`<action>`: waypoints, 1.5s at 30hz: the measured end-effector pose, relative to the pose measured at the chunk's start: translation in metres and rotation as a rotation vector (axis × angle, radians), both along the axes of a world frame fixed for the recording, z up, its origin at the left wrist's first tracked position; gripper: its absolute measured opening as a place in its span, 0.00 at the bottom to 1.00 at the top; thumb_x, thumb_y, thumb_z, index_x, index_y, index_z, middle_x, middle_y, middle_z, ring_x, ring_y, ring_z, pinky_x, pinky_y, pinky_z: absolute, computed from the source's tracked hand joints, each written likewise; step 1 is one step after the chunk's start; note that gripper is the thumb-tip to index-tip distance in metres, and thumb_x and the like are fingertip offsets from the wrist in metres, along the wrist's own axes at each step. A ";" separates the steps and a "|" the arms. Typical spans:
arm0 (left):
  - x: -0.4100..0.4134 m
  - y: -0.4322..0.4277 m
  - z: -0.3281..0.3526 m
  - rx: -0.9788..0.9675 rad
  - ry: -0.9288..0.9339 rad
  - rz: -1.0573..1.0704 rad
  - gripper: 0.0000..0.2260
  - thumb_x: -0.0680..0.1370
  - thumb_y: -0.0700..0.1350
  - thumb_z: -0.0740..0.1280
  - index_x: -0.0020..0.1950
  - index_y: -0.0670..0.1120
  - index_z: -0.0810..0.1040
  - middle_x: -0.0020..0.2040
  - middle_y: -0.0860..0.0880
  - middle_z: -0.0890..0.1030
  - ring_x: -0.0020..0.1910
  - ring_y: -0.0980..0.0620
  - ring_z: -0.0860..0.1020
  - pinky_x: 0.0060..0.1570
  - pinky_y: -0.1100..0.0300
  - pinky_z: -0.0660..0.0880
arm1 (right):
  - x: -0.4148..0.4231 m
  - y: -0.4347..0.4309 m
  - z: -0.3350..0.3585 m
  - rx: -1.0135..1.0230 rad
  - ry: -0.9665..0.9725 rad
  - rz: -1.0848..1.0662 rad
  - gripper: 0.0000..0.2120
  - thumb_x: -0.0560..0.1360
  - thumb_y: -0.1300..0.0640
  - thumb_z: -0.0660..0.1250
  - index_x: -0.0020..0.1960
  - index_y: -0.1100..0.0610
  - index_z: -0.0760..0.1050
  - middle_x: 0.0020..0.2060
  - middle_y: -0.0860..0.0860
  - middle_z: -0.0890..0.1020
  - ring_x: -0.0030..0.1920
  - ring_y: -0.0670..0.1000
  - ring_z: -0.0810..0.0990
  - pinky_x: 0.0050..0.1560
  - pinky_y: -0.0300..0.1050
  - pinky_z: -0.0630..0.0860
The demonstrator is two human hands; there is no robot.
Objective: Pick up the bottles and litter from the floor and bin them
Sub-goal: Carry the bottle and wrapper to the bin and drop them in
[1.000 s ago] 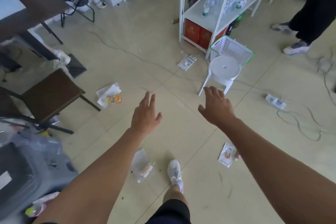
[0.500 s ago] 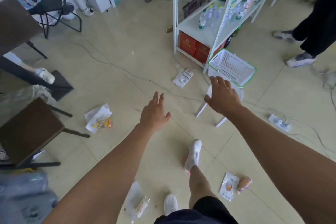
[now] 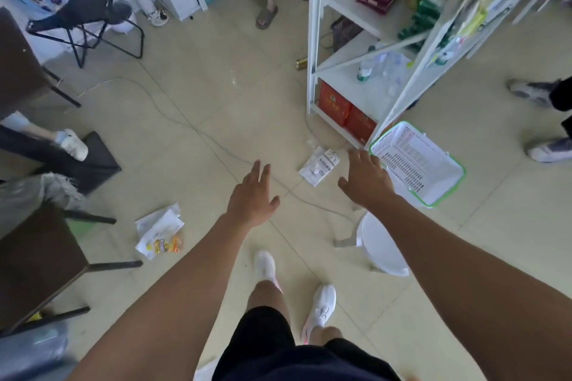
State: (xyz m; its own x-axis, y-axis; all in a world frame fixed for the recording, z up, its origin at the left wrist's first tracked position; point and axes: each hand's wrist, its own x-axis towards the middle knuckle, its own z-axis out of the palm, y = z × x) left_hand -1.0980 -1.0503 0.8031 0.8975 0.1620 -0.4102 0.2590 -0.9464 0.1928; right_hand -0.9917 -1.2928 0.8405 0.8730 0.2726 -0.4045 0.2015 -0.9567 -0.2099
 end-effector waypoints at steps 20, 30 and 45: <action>0.370 0.090 -0.417 -0.151 0.360 -0.275 0.40 0.79 0.55 0.65 0.83 0.44 0.48 0.84 0.42 0.45 0.78 0.39 0.61 0.69 0.43 0.67 | 0.358 0.145 -0.426 -0.124 0.337 -0.013 0.36 0.79 0.50 0.66 0.80 0.59 0.53 0.75 0.61 0.64 0.74 0.63 0.64 0.72 0.61 0.67; 0.416 0.036 -0.742 -0.137 0.501 -0.025 0.40 0.77 0.49 0.70 0.83 0.51 0.50 0.84 0.47 0.44 0.76 0.40 0.63 0.64 0.43 0.70 | 0.414 0.138 -0.740 -0.050 0.405 -0.178 0.29 0.78 0.52 0.67 0.75 0.58 0.62 0.67 0.60 0.71 0.70 0.64 0.69 0.64 0.58 0.71; 0.438 -0.002 -0.874 -0.071 0.185 0.320 0.15 0.77 0.48 0.70 0.60 0.44 0.75 0.57 0.45 0.78 0.59 0.43 0.75 0.52 0.51 0.73 | 0.435 0.150 -0.874 0.050 0.421 -0.231 0.36 0.71 0.38 0.74 0.68 0.59 0.68 0.57 0.55 0.81 0.57 0.59 0.81 0.54 0.53 0.79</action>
